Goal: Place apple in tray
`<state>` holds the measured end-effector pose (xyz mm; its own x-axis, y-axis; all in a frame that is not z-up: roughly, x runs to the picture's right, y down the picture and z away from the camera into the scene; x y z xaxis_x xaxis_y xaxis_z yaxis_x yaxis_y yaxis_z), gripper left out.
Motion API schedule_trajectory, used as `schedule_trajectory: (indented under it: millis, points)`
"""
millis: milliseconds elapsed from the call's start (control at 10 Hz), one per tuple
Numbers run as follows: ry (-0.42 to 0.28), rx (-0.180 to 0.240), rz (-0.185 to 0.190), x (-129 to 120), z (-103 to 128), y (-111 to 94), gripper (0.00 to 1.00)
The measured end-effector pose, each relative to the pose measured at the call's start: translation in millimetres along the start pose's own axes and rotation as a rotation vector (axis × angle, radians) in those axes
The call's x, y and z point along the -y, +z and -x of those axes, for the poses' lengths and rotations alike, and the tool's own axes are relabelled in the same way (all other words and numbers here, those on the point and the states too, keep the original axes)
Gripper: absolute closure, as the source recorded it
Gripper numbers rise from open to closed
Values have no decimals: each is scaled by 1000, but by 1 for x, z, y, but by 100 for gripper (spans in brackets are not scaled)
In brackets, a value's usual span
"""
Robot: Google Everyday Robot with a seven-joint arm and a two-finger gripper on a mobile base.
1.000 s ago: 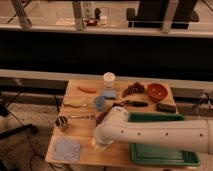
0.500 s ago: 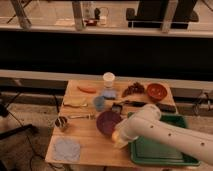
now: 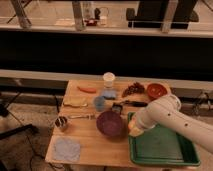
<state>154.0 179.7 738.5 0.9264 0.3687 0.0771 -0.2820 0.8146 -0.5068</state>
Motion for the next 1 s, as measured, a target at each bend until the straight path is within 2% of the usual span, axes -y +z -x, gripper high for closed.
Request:
schedule_trajectory:
  millis: [100, 400, 1000]
  points:
    - [51, -29, -6, 8, -20, 9, 100]
    - [139, -69, -16, 7, -51, 23, 100]
    - [227, -100, -34, -6, -78, 21, 100]
